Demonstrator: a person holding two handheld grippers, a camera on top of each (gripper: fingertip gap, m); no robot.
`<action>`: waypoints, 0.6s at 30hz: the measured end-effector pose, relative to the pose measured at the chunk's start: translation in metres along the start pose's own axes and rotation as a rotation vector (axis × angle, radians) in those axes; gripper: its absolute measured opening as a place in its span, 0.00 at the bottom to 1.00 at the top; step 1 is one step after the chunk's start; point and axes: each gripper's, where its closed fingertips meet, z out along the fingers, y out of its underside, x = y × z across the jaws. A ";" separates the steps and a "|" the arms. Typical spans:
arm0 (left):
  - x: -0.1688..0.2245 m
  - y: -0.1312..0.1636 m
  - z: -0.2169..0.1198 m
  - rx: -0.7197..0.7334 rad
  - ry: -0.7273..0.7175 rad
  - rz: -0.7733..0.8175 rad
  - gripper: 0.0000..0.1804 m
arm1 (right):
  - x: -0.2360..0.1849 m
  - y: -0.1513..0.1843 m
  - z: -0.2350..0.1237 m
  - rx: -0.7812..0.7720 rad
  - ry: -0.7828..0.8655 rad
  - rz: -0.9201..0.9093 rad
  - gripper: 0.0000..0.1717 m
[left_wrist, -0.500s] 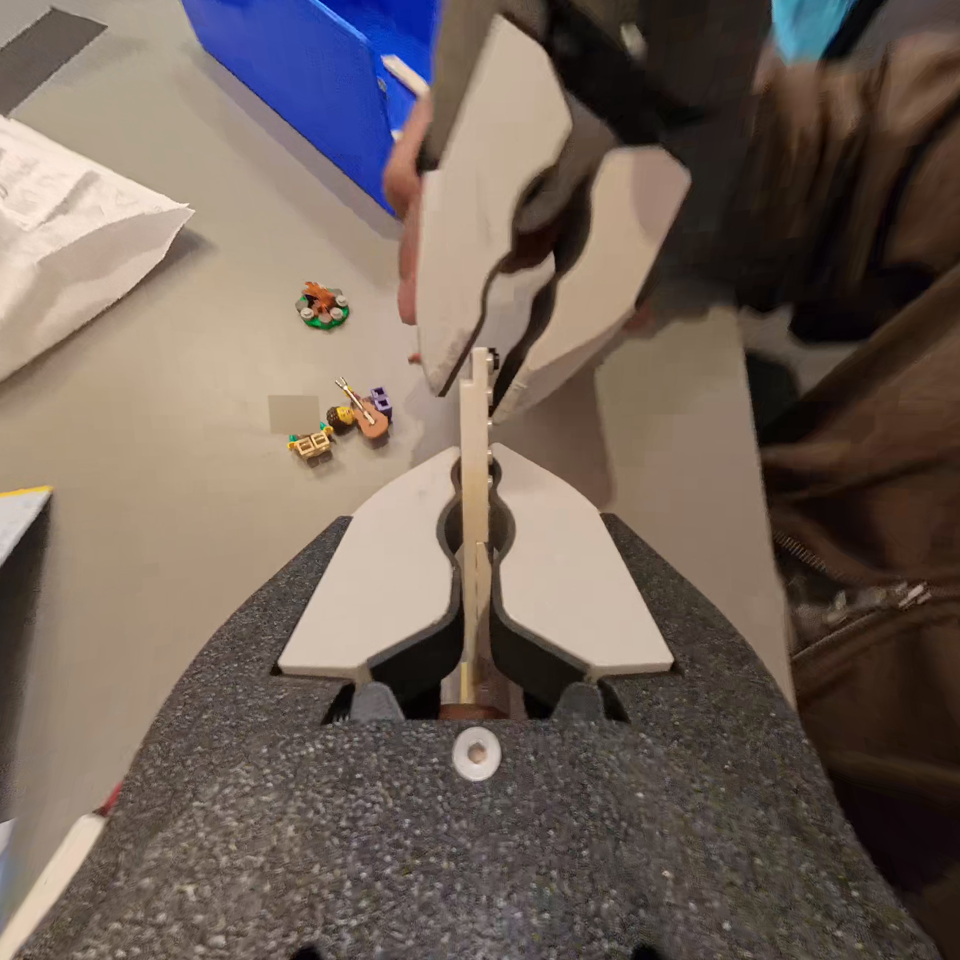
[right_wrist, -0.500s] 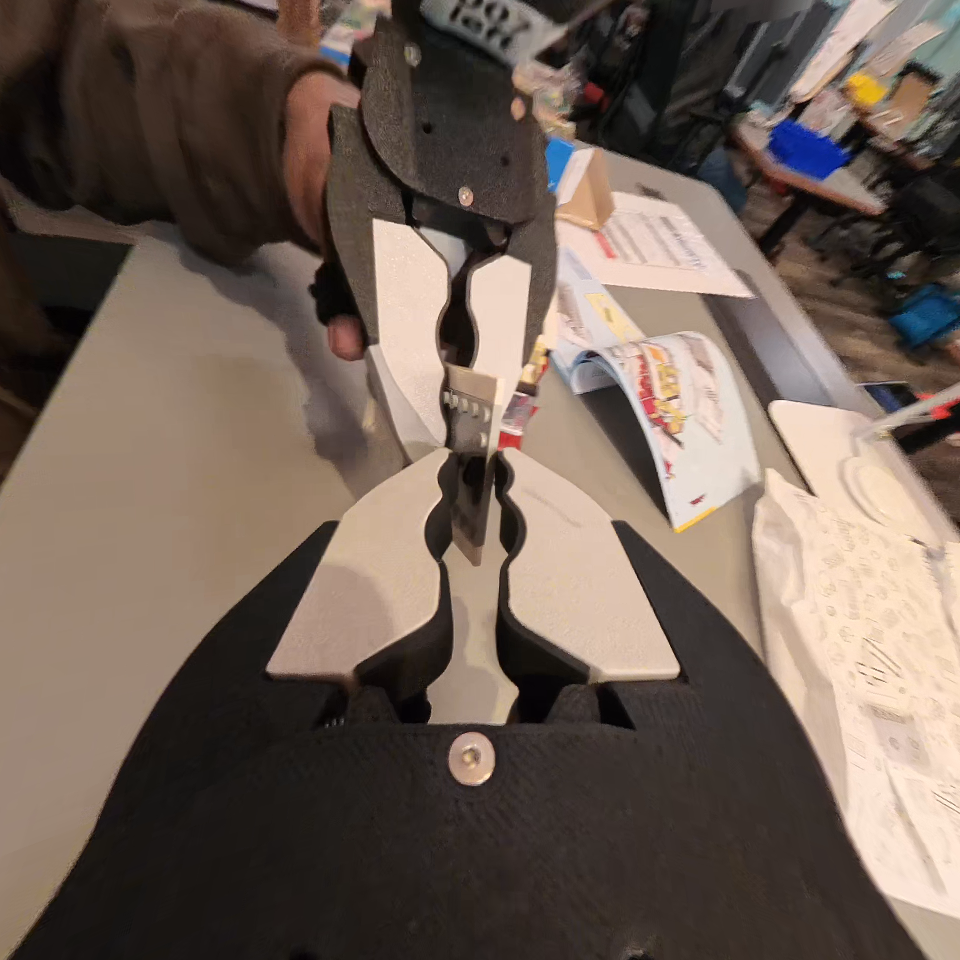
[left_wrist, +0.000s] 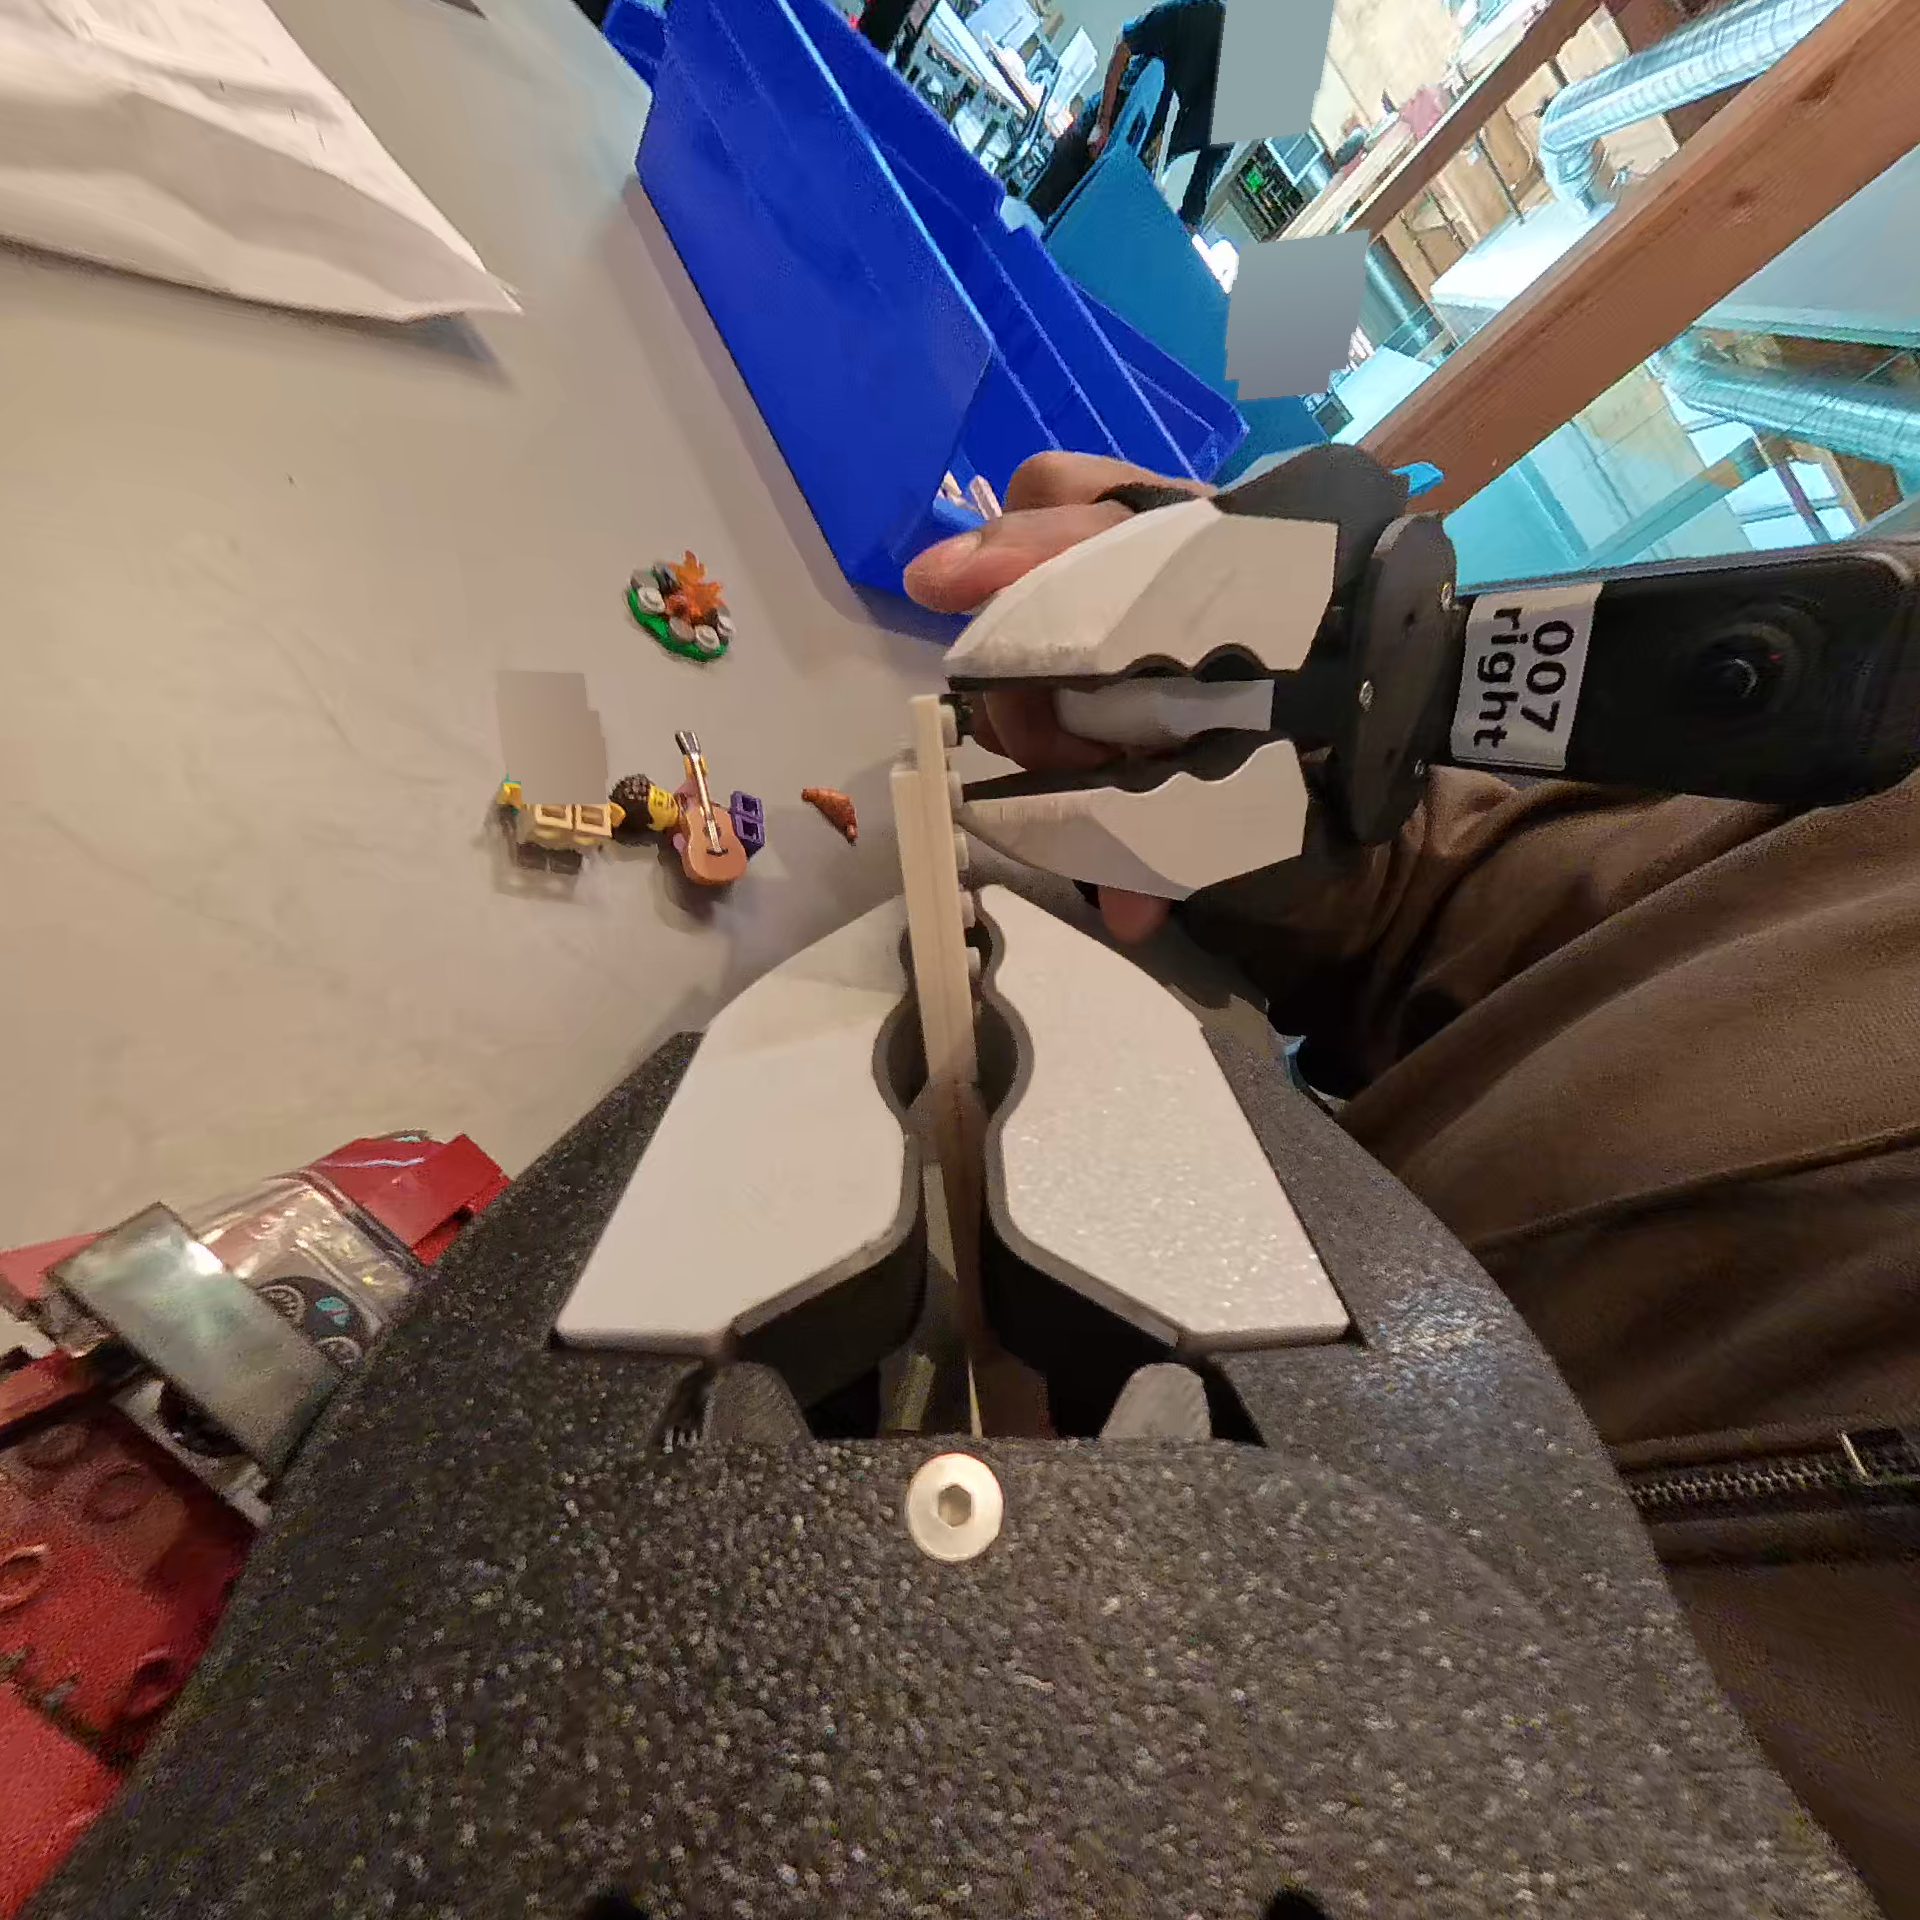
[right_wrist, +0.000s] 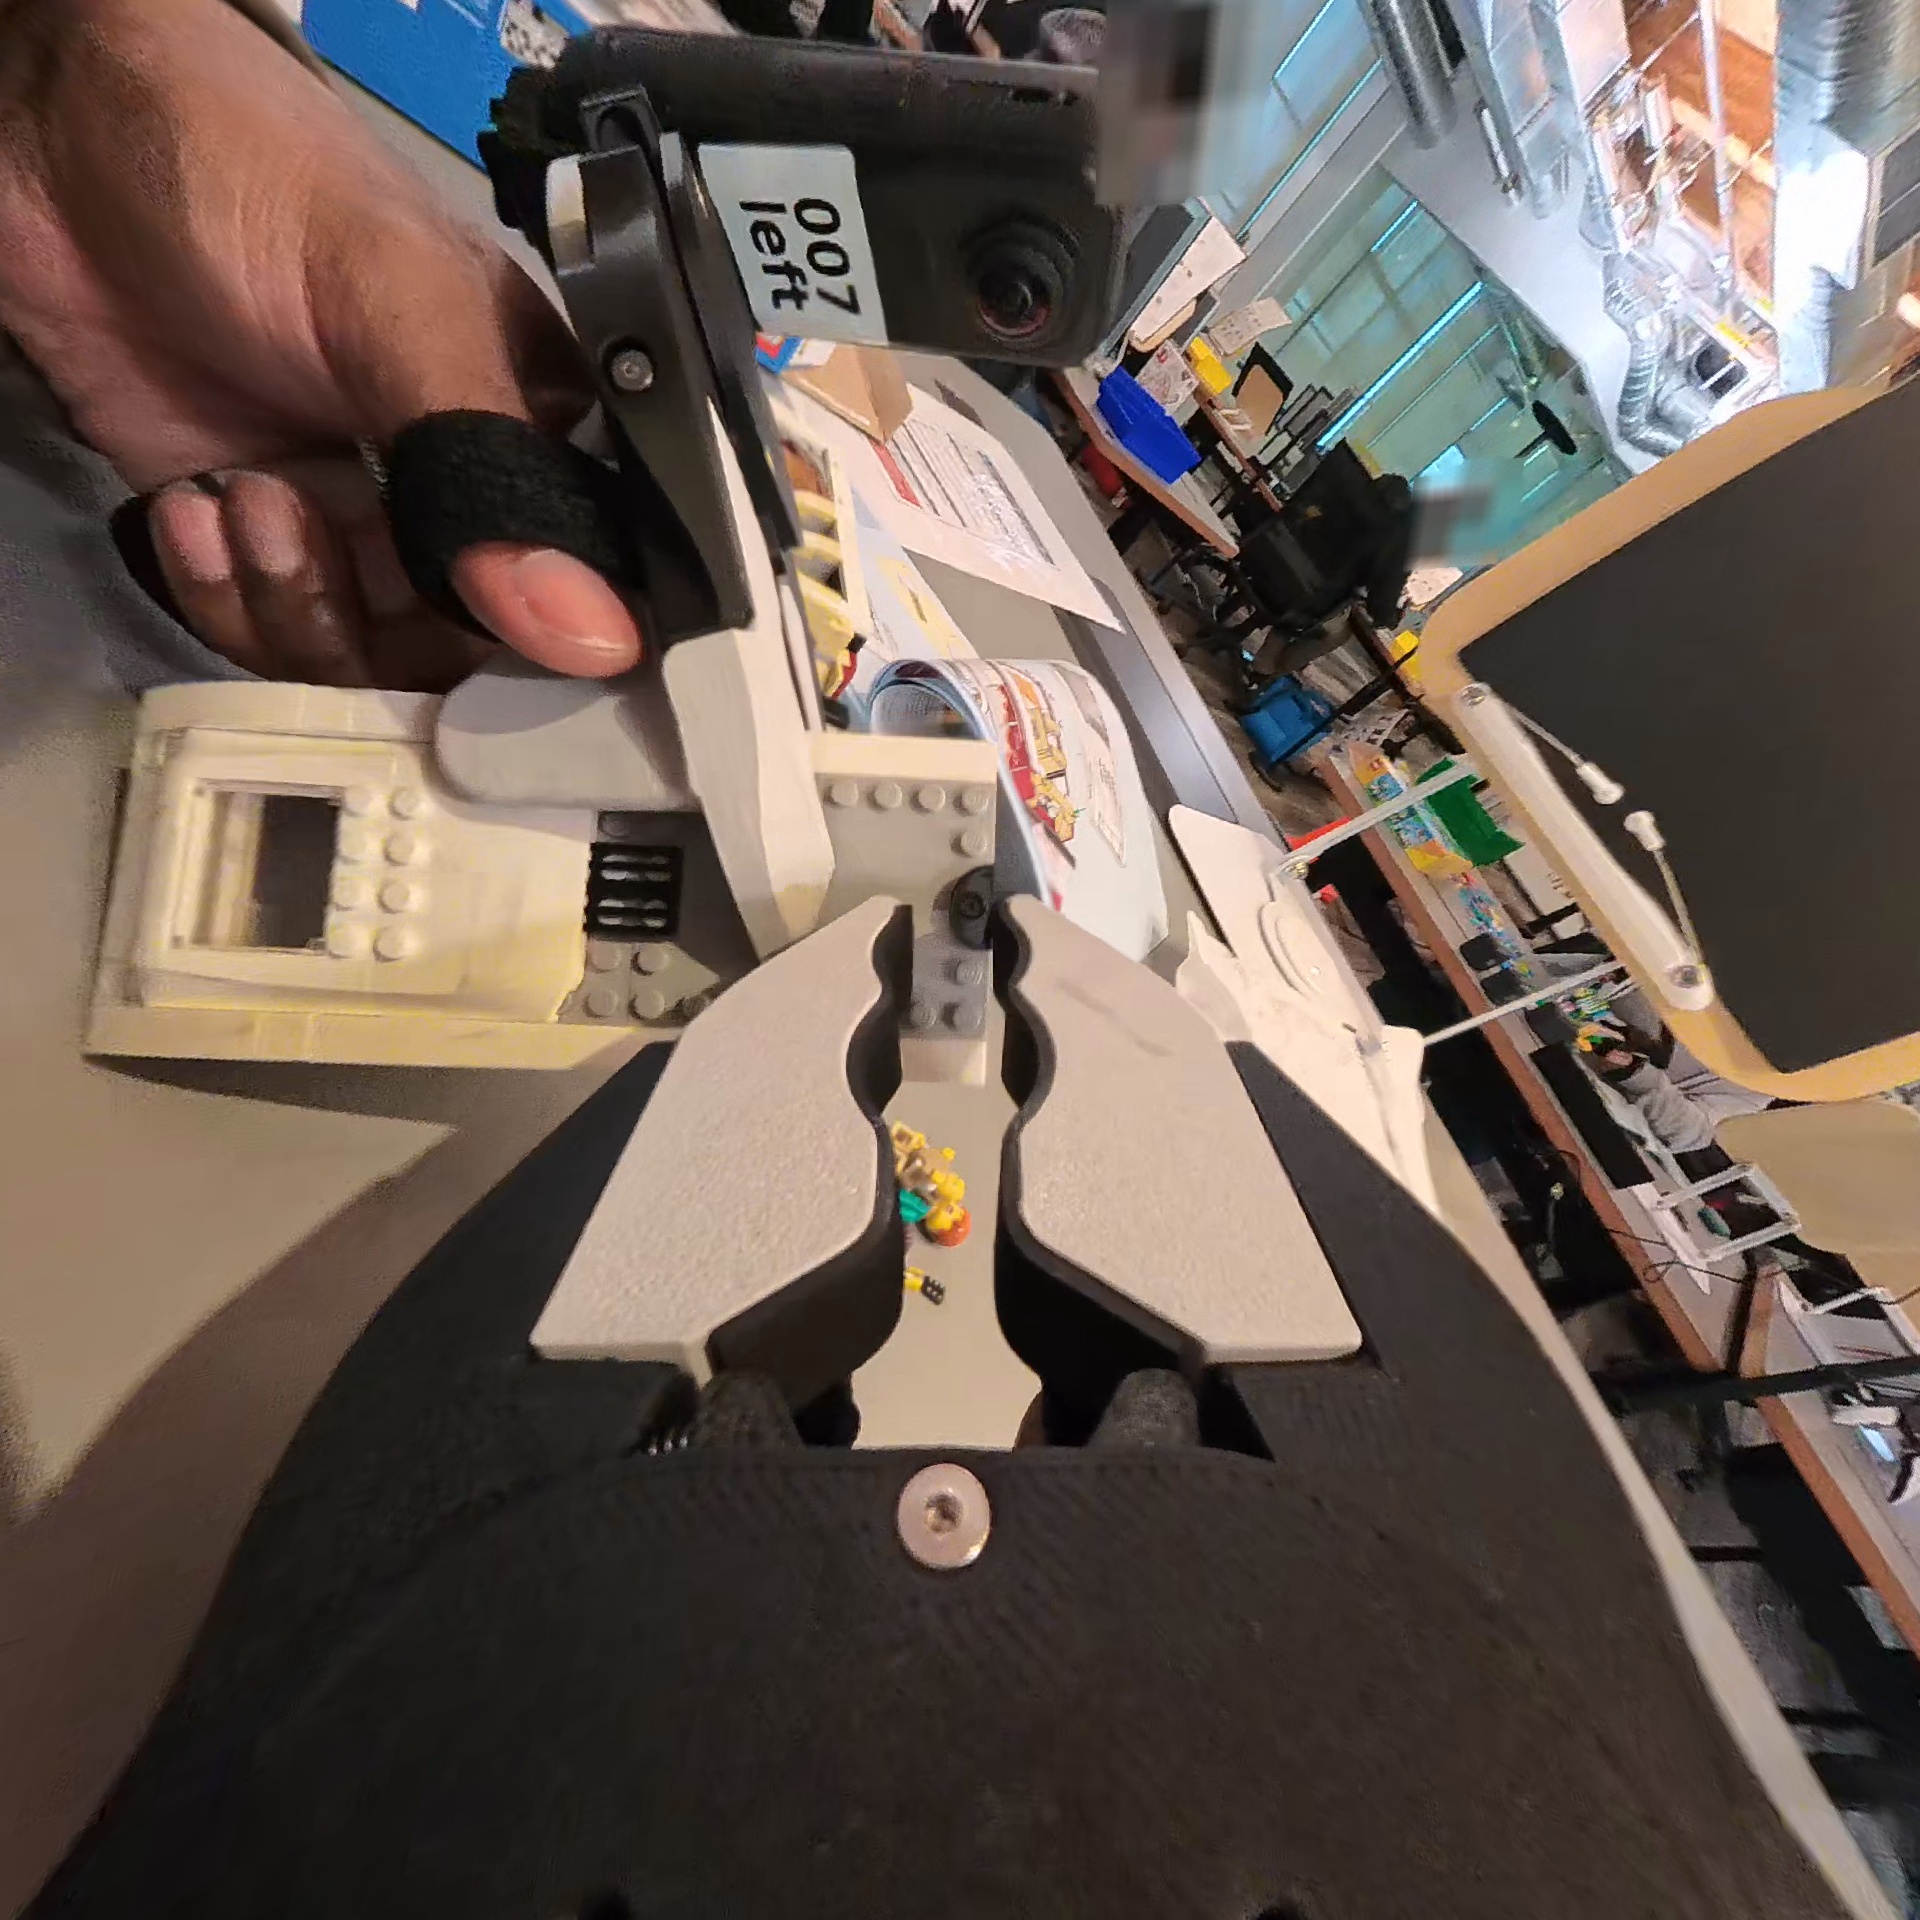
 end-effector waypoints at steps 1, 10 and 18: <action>-0.001 0.004 0.002 -0.018 0.003 -0.011 0.03 | -0.002 0.002 0.001 -0.009 -0.015 0.015 0.08; 0.003 0.010 0.005 -0.068 -0.014 0.053 0.04 | -0.006 0.005 -0.003 -0.010 -0.127 0.201 0.05; 0.005 0.017 0.004 -0.103 -0.053 0.087 0.06 | -0.014 0.007 -0.004 -0.035 -0.189 0.255 0.06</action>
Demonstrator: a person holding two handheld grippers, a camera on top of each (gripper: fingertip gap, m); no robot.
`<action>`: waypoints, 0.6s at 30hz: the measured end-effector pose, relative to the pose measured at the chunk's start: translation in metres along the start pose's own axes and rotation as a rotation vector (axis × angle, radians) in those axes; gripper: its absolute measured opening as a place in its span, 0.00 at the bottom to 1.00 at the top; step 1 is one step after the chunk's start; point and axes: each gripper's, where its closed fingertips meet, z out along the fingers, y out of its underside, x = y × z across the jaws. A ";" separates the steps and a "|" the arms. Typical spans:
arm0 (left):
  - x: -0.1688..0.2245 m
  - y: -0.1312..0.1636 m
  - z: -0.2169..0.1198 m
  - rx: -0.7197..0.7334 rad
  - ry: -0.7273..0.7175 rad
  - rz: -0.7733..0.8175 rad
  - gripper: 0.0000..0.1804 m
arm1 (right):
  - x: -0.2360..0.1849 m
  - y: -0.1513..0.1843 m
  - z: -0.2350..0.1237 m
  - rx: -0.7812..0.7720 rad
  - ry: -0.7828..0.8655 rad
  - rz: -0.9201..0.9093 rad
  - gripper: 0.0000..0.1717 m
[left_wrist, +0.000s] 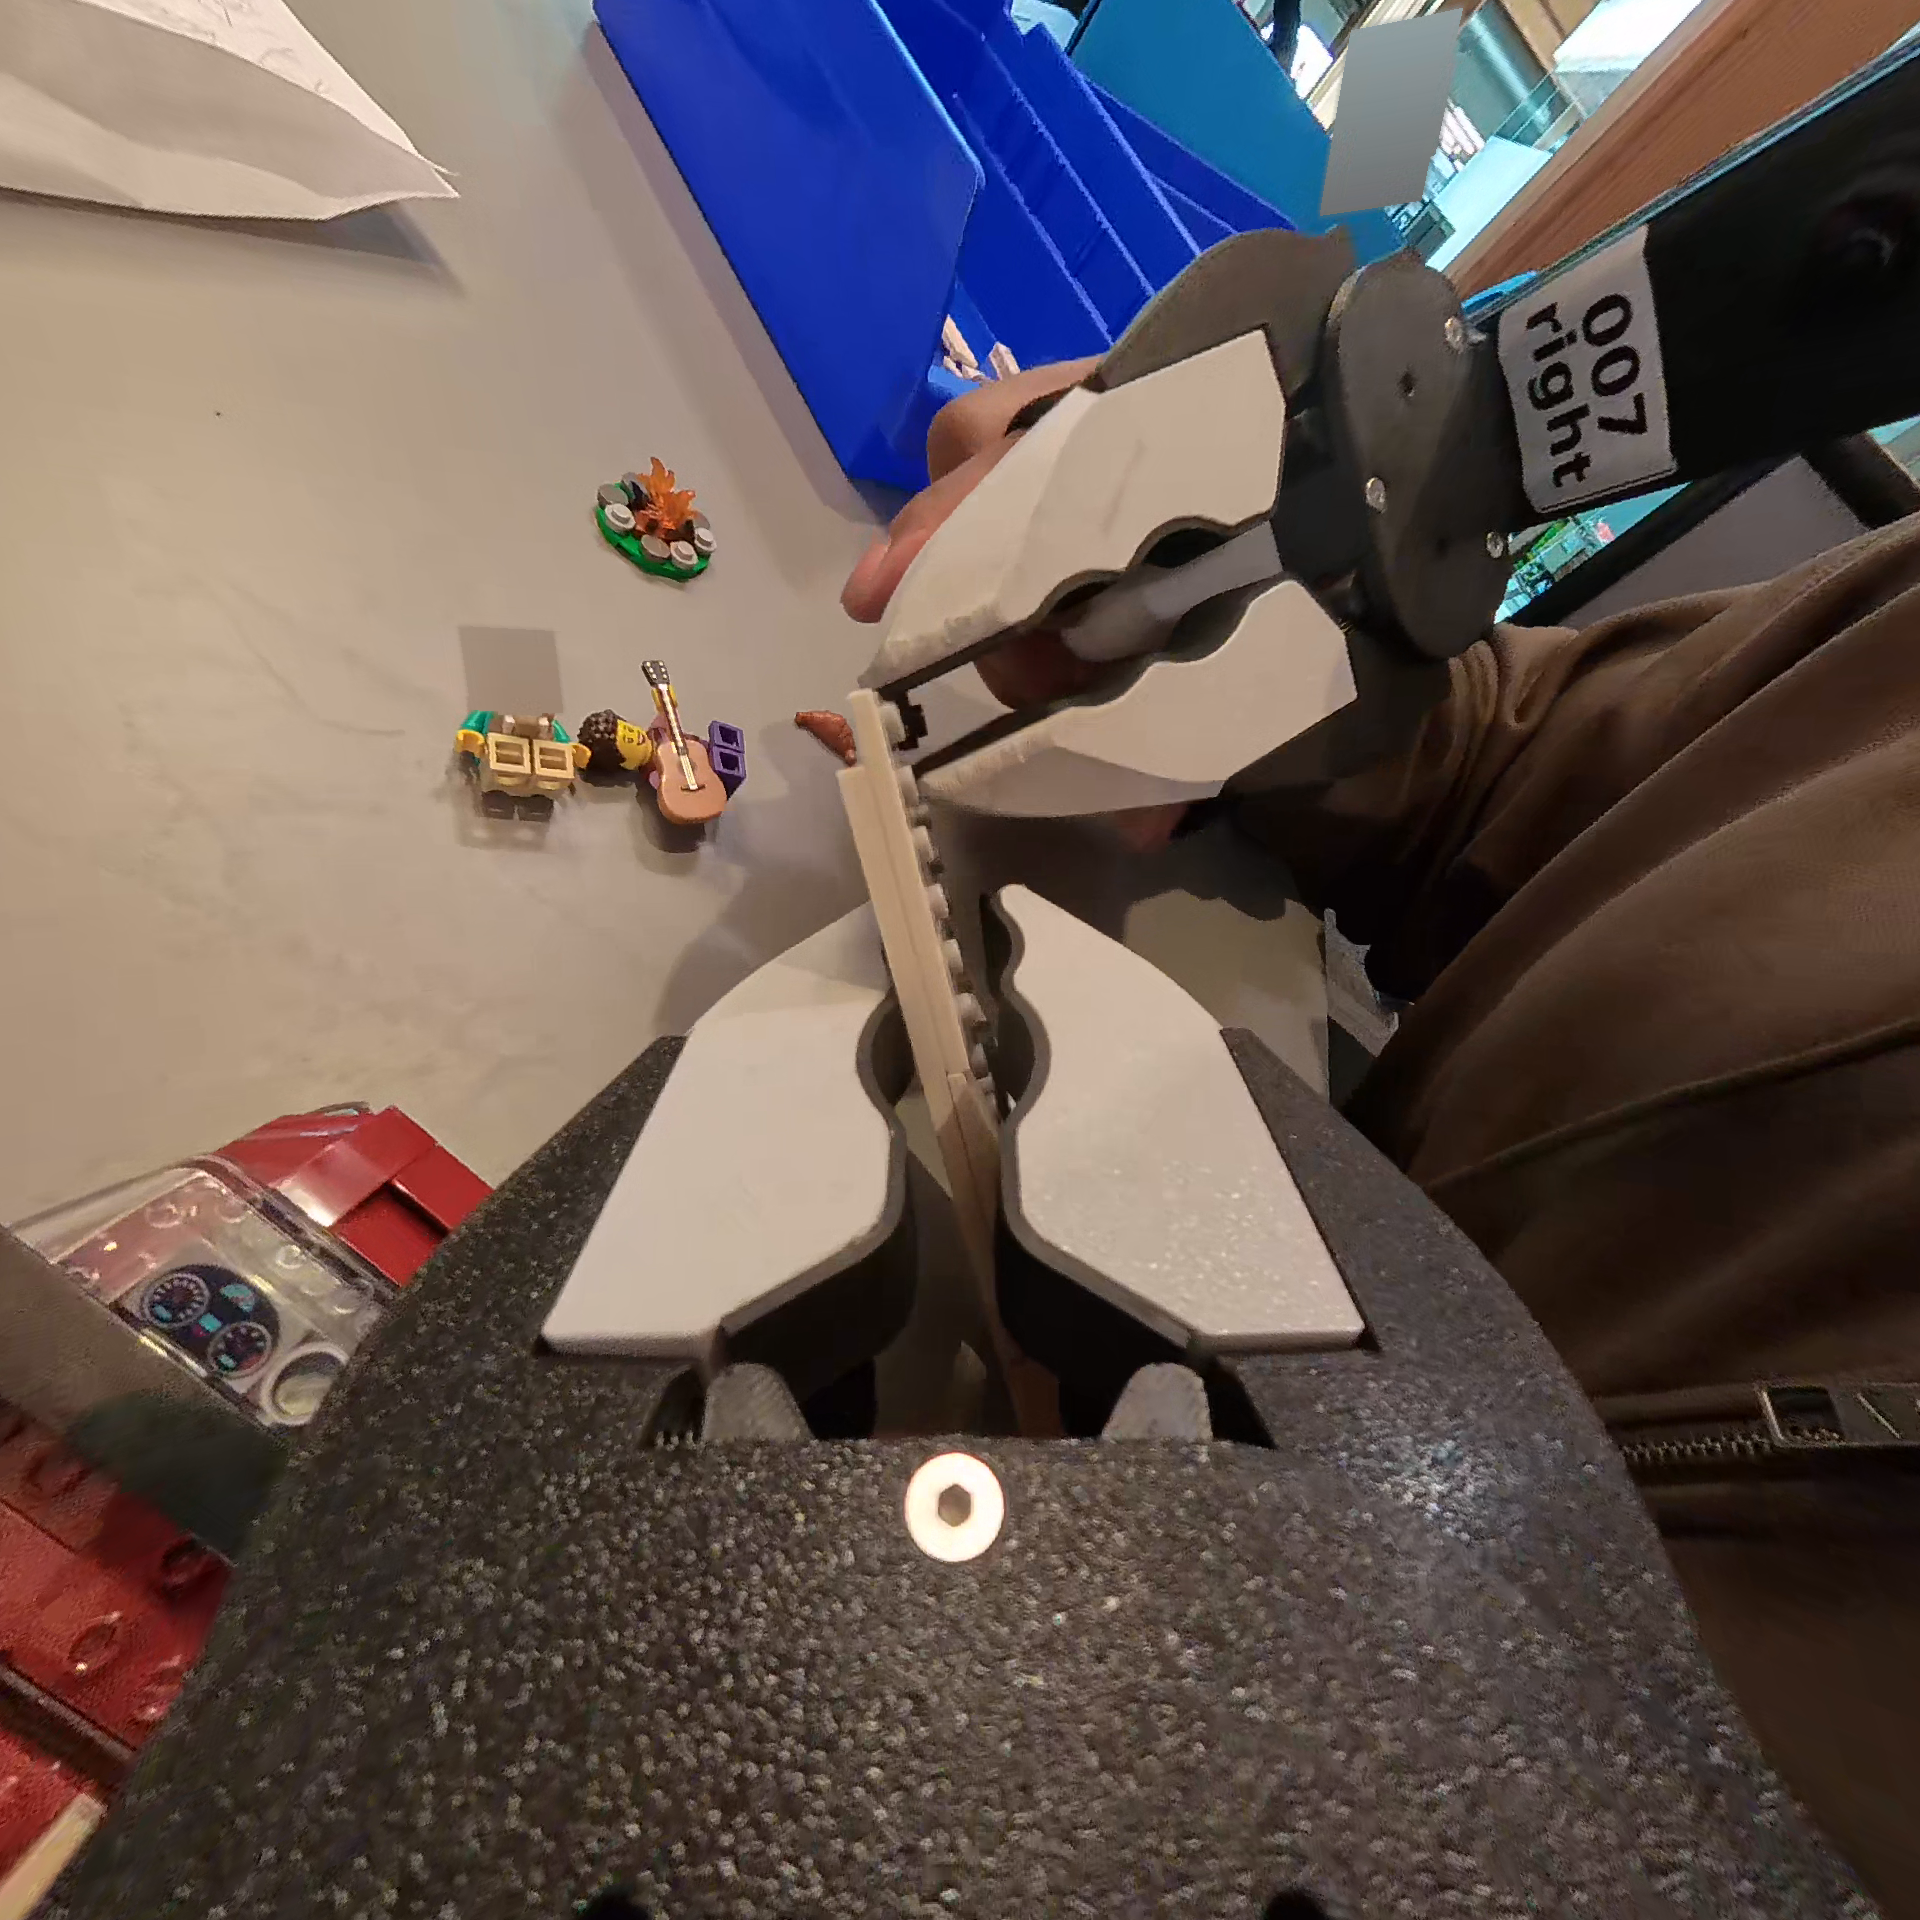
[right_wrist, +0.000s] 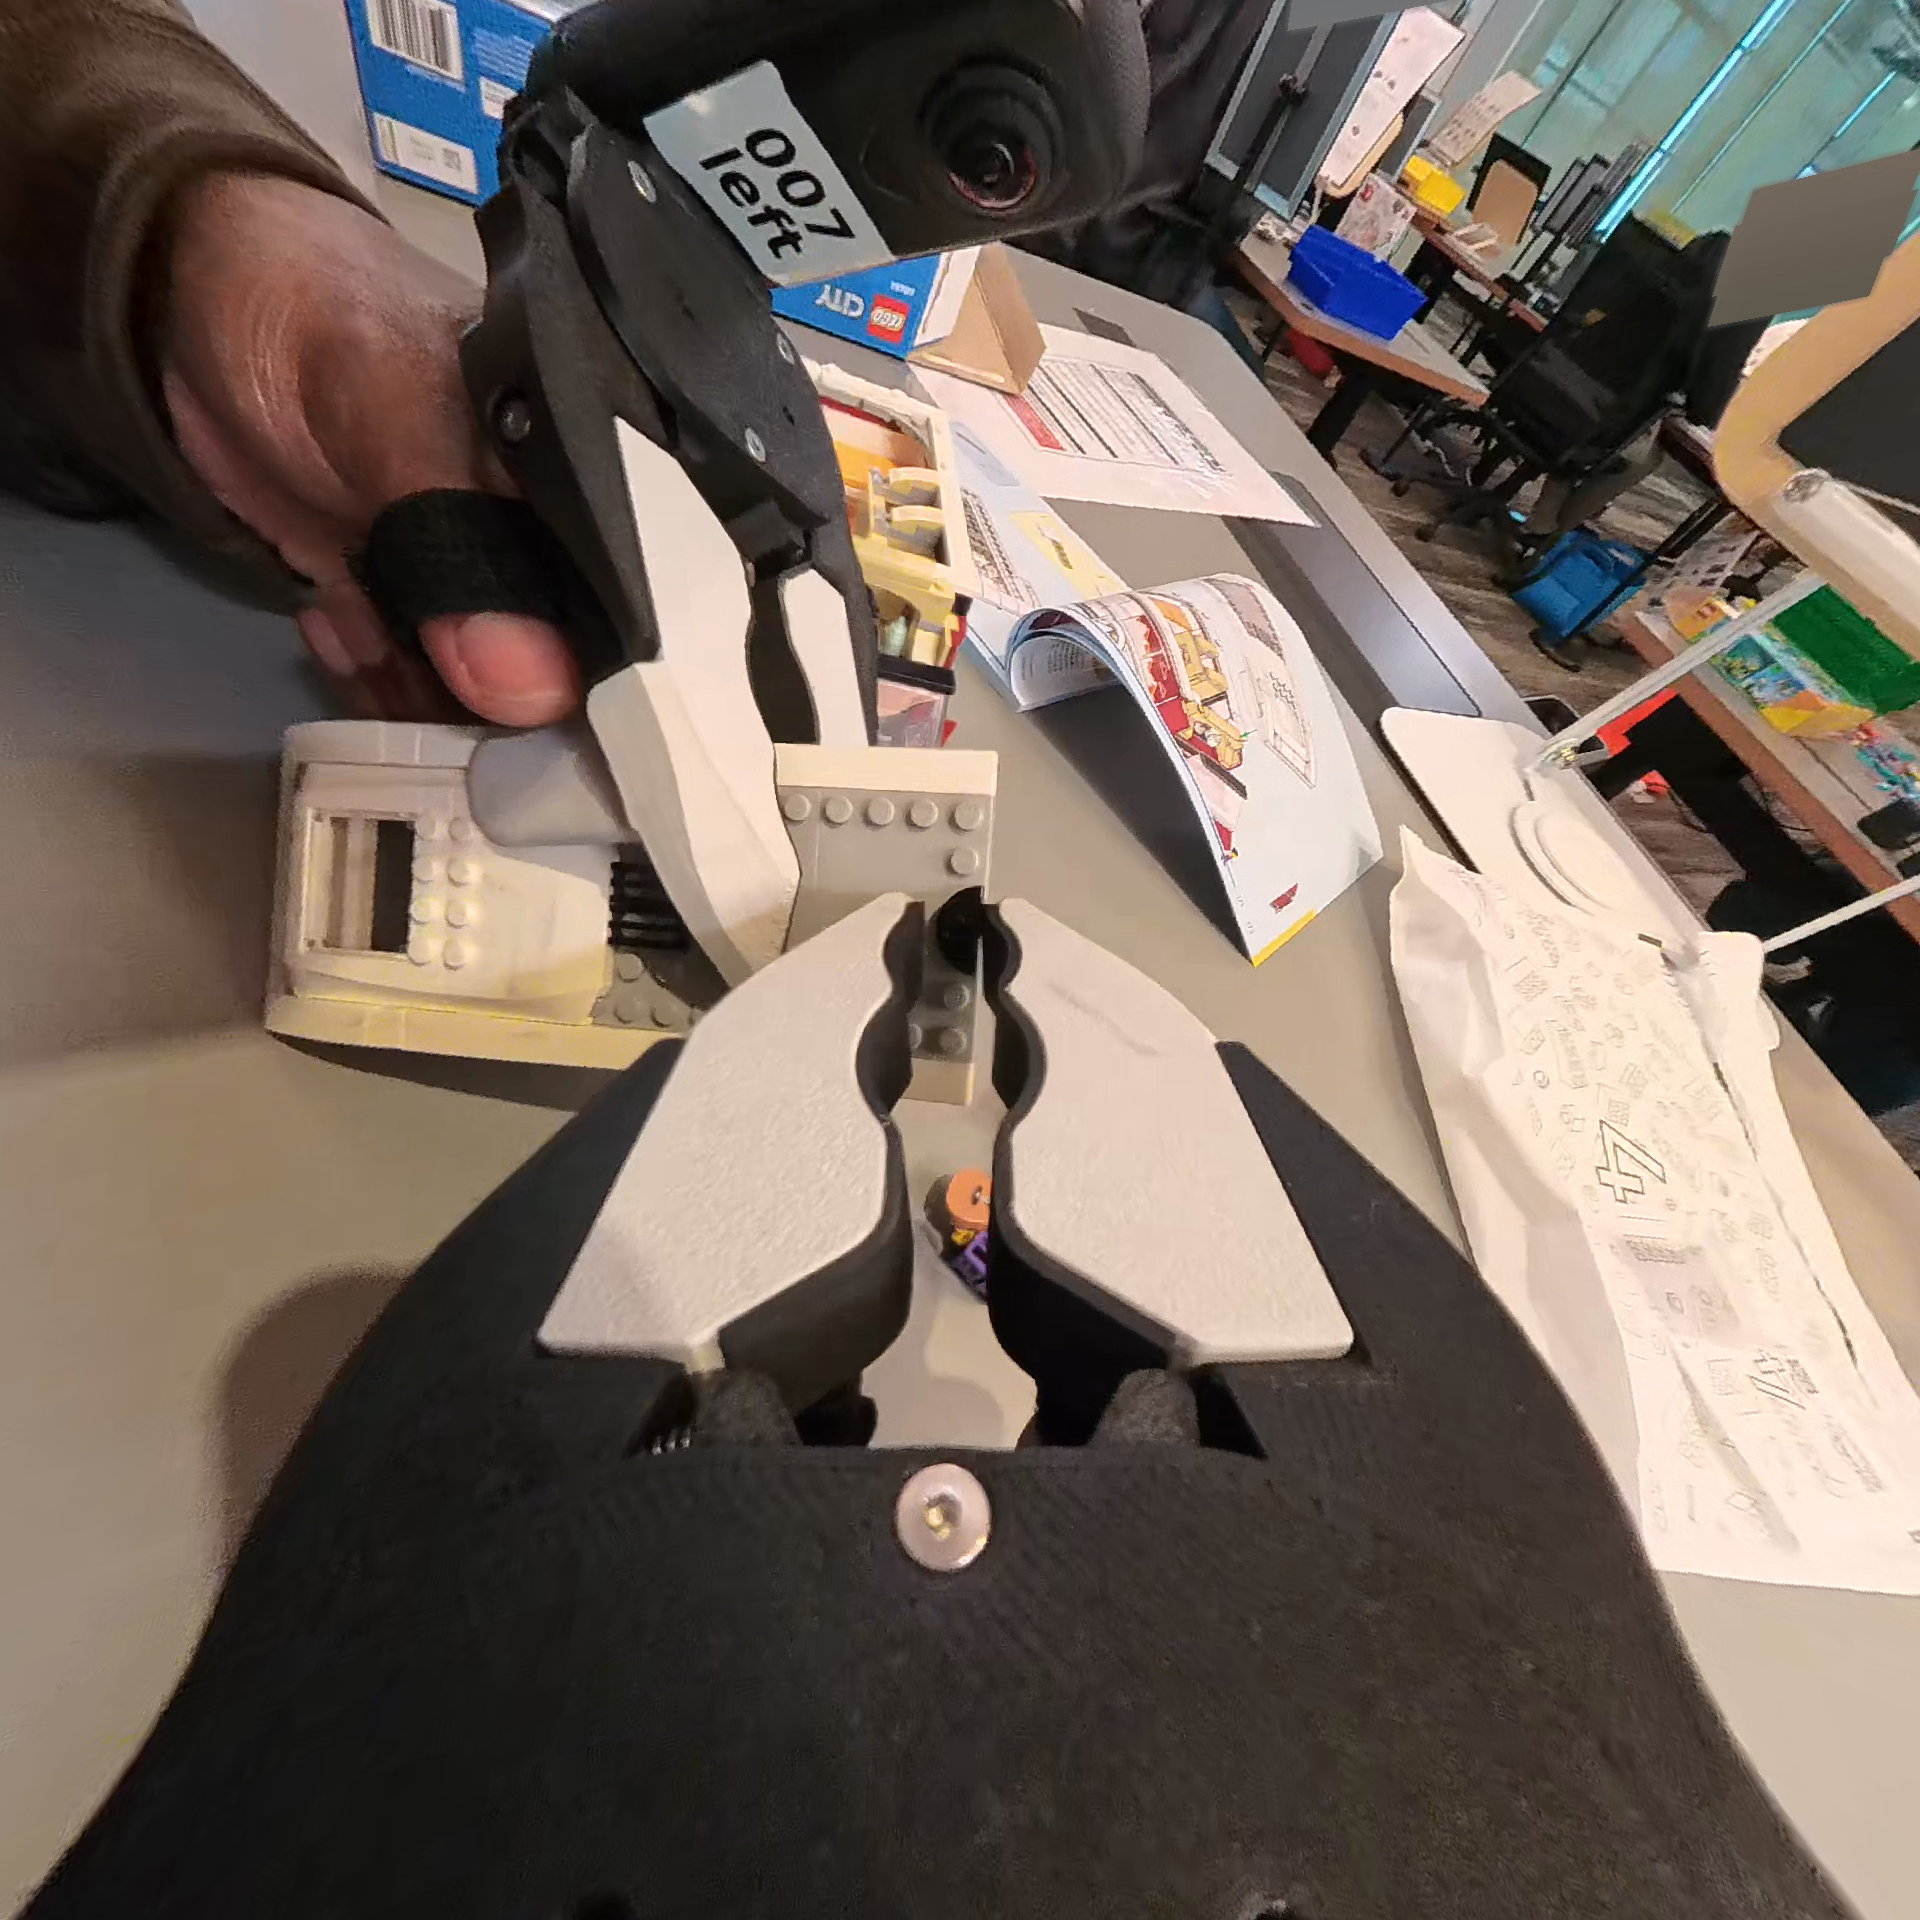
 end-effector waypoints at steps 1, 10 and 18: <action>0.000 0.001 0.000 -0.003 -0.004 0.001 0.06 | 0.000 0.000 0.000 -0.004 0.004 -0.008 0.05; 0.001 0.001 -0.006 0.053 0.020 -0.047 0.02 | -0.005 -0.008 -0.001 -0.018 0.059 -0.097 0.04; 0.004 0.005 -0.006 0.047 0.033 -0.069 0.03 | -0.009 -0.008 -0.003 -0.024 0.028 -0.096 0.04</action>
